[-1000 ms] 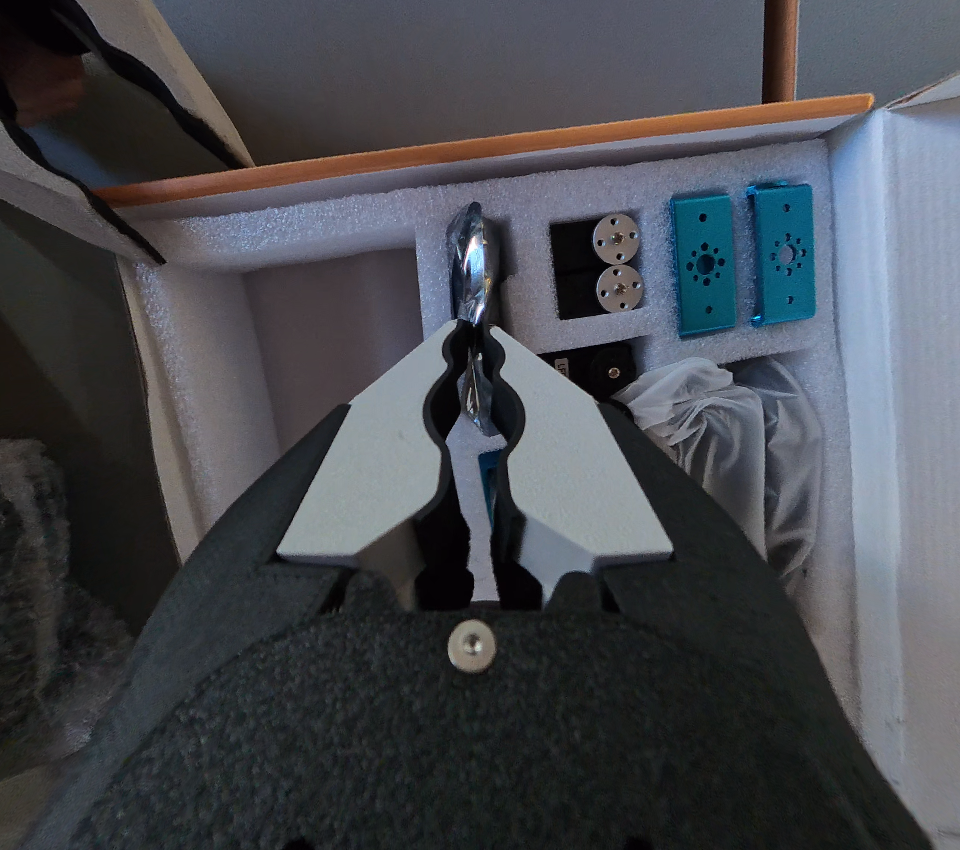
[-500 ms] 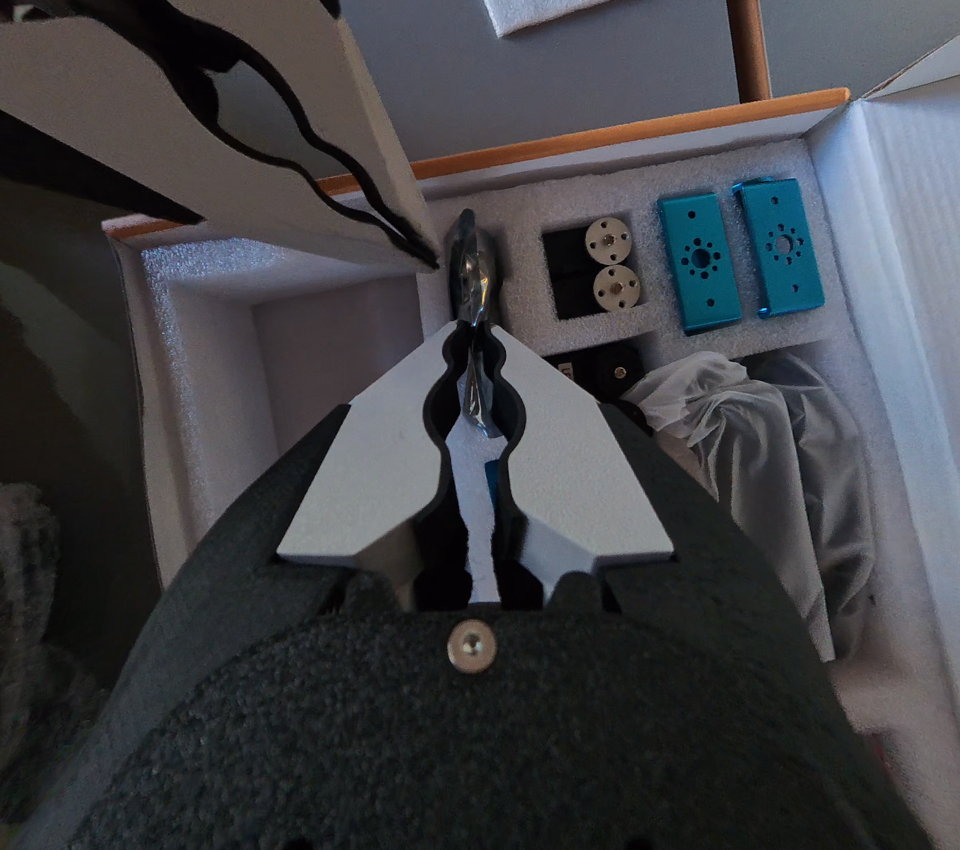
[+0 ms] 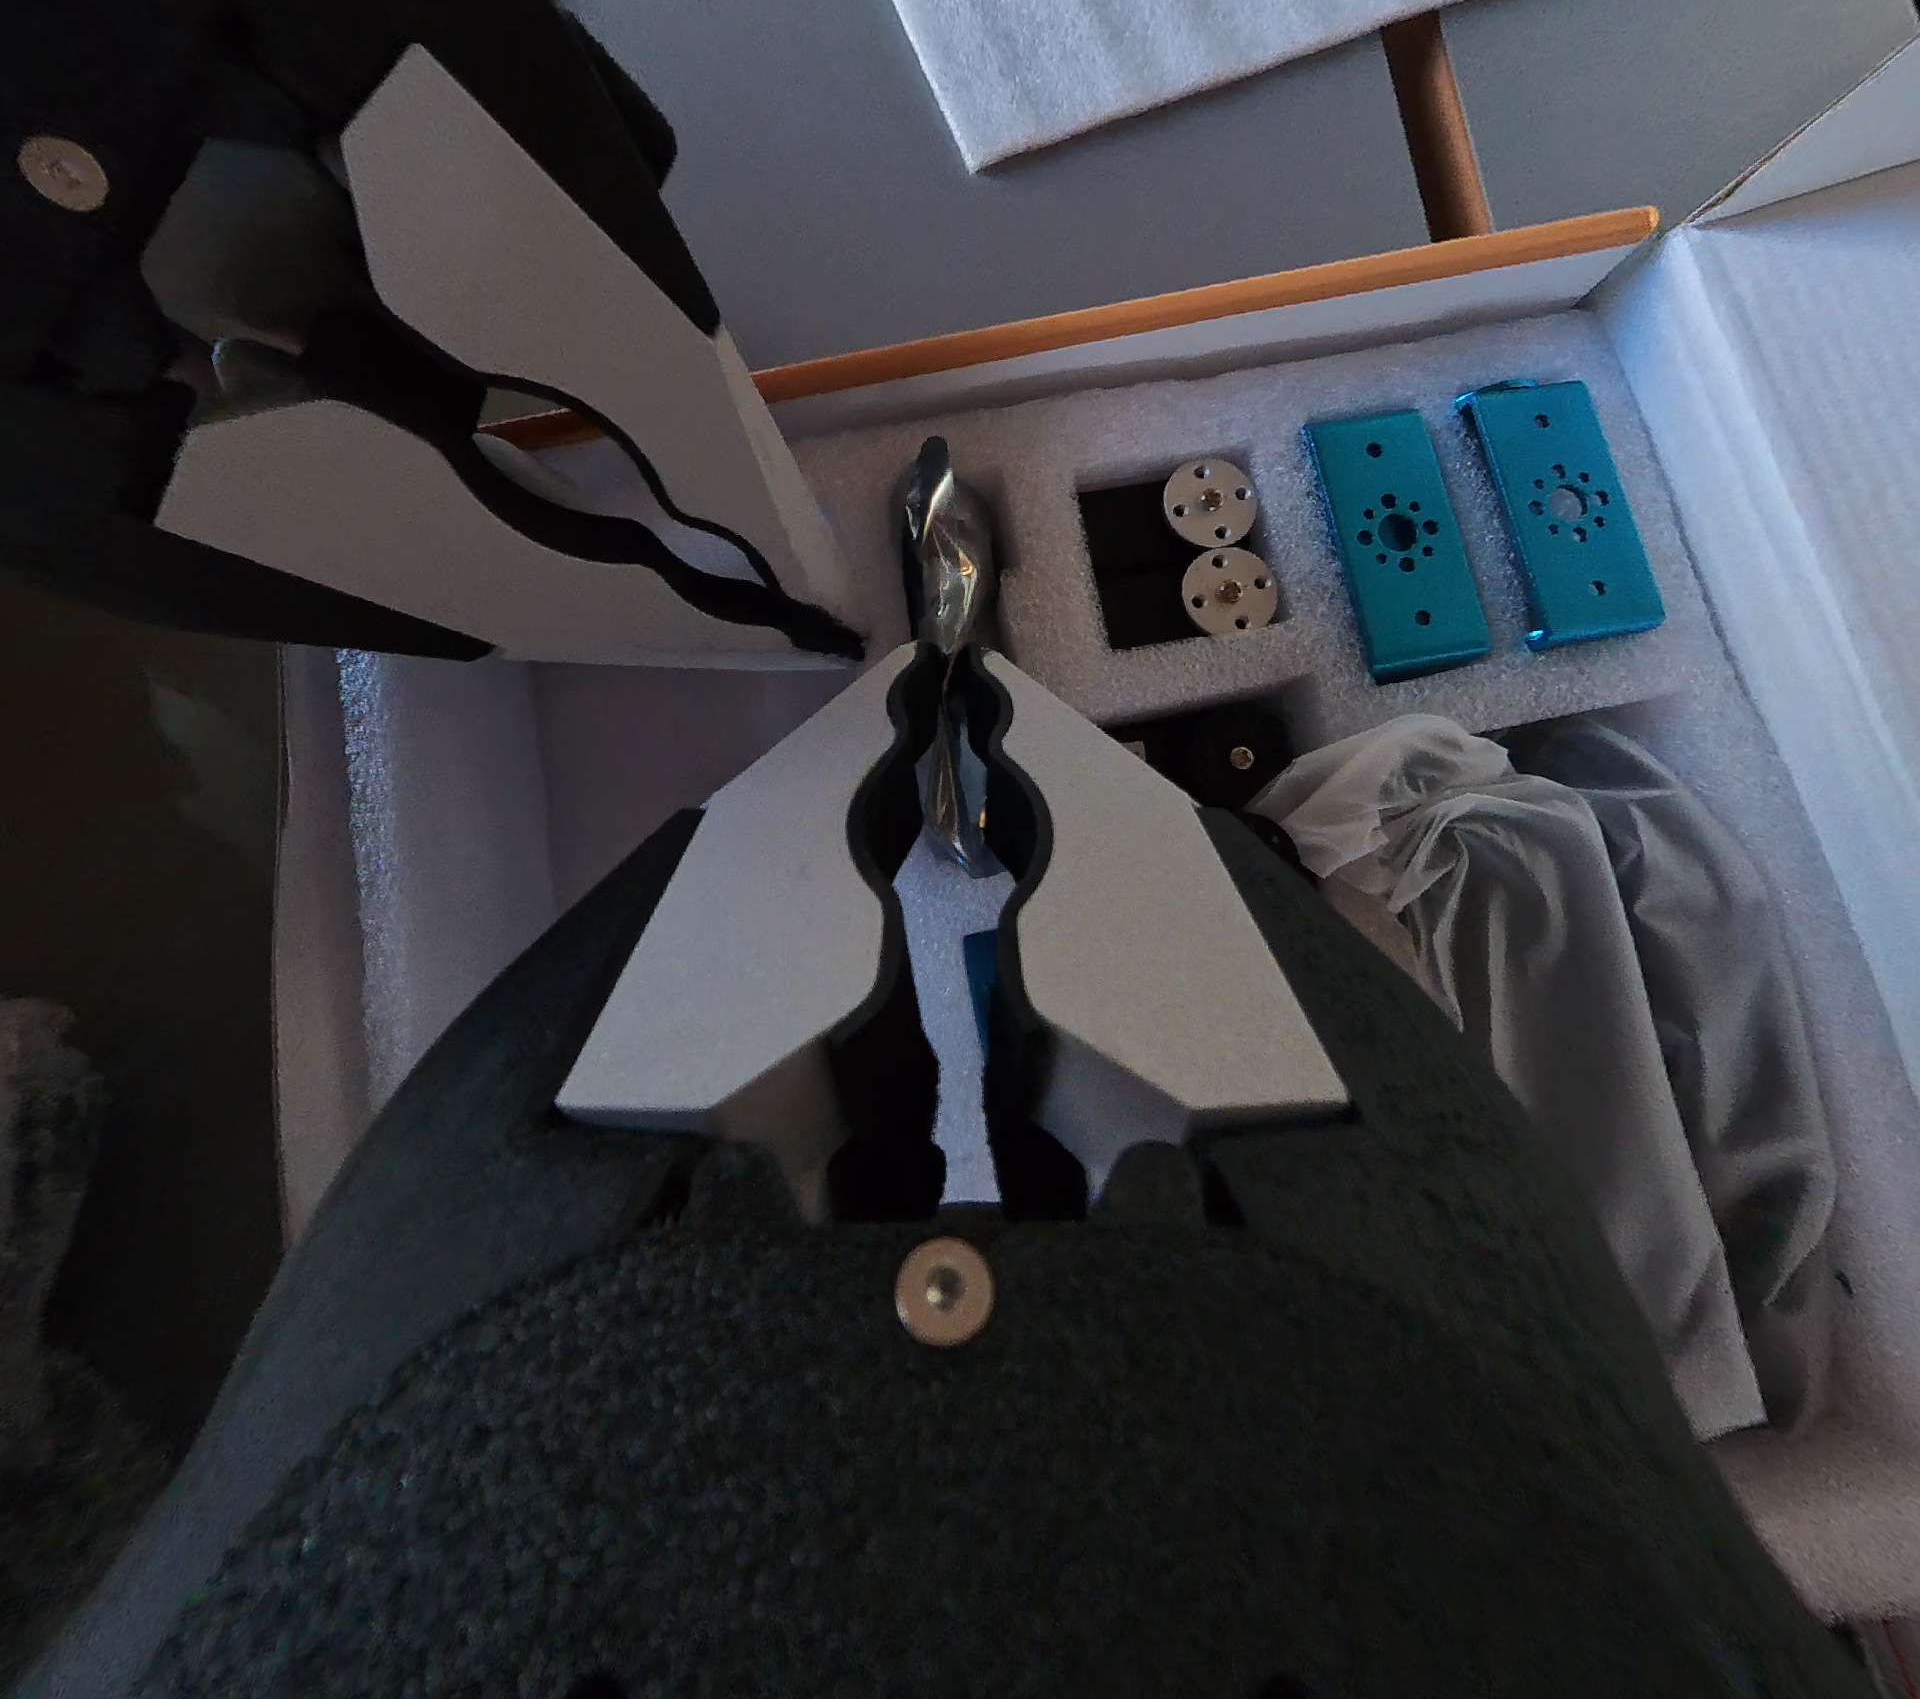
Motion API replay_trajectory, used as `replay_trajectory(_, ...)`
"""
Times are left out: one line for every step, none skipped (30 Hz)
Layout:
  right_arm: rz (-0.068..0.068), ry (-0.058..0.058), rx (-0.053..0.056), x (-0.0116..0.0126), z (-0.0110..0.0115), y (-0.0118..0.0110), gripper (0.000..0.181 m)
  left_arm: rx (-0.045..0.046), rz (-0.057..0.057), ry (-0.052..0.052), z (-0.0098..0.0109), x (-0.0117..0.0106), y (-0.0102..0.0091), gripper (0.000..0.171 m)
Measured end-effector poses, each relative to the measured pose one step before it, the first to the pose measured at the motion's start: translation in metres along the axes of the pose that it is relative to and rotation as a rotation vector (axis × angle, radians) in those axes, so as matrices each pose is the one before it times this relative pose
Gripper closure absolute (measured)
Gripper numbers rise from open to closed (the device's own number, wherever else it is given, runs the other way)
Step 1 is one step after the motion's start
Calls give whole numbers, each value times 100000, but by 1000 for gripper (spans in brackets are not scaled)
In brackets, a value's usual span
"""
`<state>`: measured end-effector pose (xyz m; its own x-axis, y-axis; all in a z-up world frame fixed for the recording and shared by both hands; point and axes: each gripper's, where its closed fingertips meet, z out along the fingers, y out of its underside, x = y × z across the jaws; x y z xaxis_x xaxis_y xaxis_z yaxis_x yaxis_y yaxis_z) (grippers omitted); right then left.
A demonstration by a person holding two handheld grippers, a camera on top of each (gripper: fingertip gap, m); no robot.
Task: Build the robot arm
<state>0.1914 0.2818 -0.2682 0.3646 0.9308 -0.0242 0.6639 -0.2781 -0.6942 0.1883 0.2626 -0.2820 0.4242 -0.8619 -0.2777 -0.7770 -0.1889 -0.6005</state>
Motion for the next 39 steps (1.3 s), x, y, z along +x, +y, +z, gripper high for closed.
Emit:
replay_trajectory(988,-831,1501,-14,10,-6,178,-1489,-788,51,46,-8,66,171)
replay_trajectory(849,-898,1166,-34,29,7,178,-1781,-208,319,80,90,52,171)
replay_trajectory(181,-382,1077,-1,-49,-6,178,-1675,430,260,50,72,98,171)
replay_trajectory(61,-59,546,17,-60,-26,178,-1355,340,121,76,5,87,171)
replay_trajectory(-68,244,768,47,-34,-81,179,-859,-25,110,117,-65,33,171)
replay_trajectory(677,-565,852,4,-1,10,179,-488,-189,156,31,-62,39,171)
replay_trajectory(507,-473,1255,44,-51,-61,179,-128,278,-162,-2,-20,33,171)
replay_trajectory(239,-173,1963,24,-160,-165,180,3,398,-284,21,0,45,171)
replay_trajectory(749,-368,2474,11,-254,-325,181,-134,405,-209,31,33,61,171)
replay_trajectory(-445,-86,988,-28,-246,-200,181,119,216,-215,17,29,26,171)
replay_trajectory(-4,274,1918,111,-136,-190,181,54,-322,-26,13,-9,31,171)
replay_trajectory(2228,-1419,355,41,88,137,181,-288,-292,132,27,-10,14,171)
replay_trajectory(-382,-141,-245,2,85,33,181,-292,88,-53,48,17,17,171)
replay_trajectory(-1209,799,-625,-16,-61,-53,181,-20,63,-214,1,-3,20,171)
replay_trajectory(62,290,-998,-20,99,63,181,-59,366,-316,-43,-38,30,171)
replay_trajectory(-749,427,296,-16,79,-23,181,-52,810,-215,-48,-34,25,171)
replay_trajectory(643,-339,831,-24,-96,-26,181,348,275,301,-28,3,-35,171)
replay_trajectory(245,256,882,53,-69,-51,181,724,-642,668,-49,-17,-57,171)
replay_trajectory(-238,843,2132,74,-120,-204,181,699,-951,966,-64,-10,8,171)
replay_trajectory(531,147,1383,22,-142,-148,181,743,-1338,1355,-50,-24,43,171)
replay_trajectory(56,347,77,68,15,5,181,635,-1724,1105,-28,-90,29,171)
replay_trajectory(19,41,440,7,-32,-79,181,228,-1187,337,5,-60,-28,171)
replay_trajectory(1428,-1036,435,-26,1,-14,181,-225,-89,-540,50,29,-81,171)
replay_trajectory(377,-89,511,6,0,-101,181,-273,491,-1109,80,14,-59,171)
replay_trajectory(-716,93,872,-74,-52,-175,181,-55,535,-1095,67,-26,-39,171)
replay_trajectory(1638,-948,215,42,33,81,181,73,416,-743,60,-51,-36,171)
replay_trajectory(56,-353,361,-33,-51,-87,181,308,4,-393,47,-93,-26,171)
replay_trajectory(-494,-176,498,-93,-16,-94,181,347,-239,-89,0,-42,-12,171)
replay_trajectory(1287,-659,45,59,-6,63,181,323,-189,103,-17,8,-52,171)
replay_trajectory(-201,-232,669,-77,-83,-181,181,313,-417,162,-31,1,-89,171)
replay_trajectory(-141,-342,374,-37,18,-23,181,30,-300,185,-23,9,-40,171)
replay_trajectory(1508,-1022,119,85,-38,69,181,12,-60,129,24,-1,-41,171)
replay_trajectory(-534,47,869,-84,-100,-237,181,230,-424,296,16,-5,-51,171)
replay_trajectory(-692,566,267,-3,11,-12,181,364,-652,783,-12,-14,-17,171)
replay_trajectory(1842,-1133,-385,67,21,251,181,409,-624,984,14,-40,-2,171)
replay_trajectory(794,-381,222,42,-62,-94,181,399,-725,953,18,7,-62,171)
replay_trajectory(-779,350,90,-25,35,-79,181,52,-333,1914,-212,78,-41,171)
replay_trajectory(2628,-2100,-450,-156,120,259,181,-66,654,4834,-281,374,-51,171)
replay_trajectory(2976,-2128,-1138,-91,143,420,181,1237,786,6422,-387,493,-257,171)
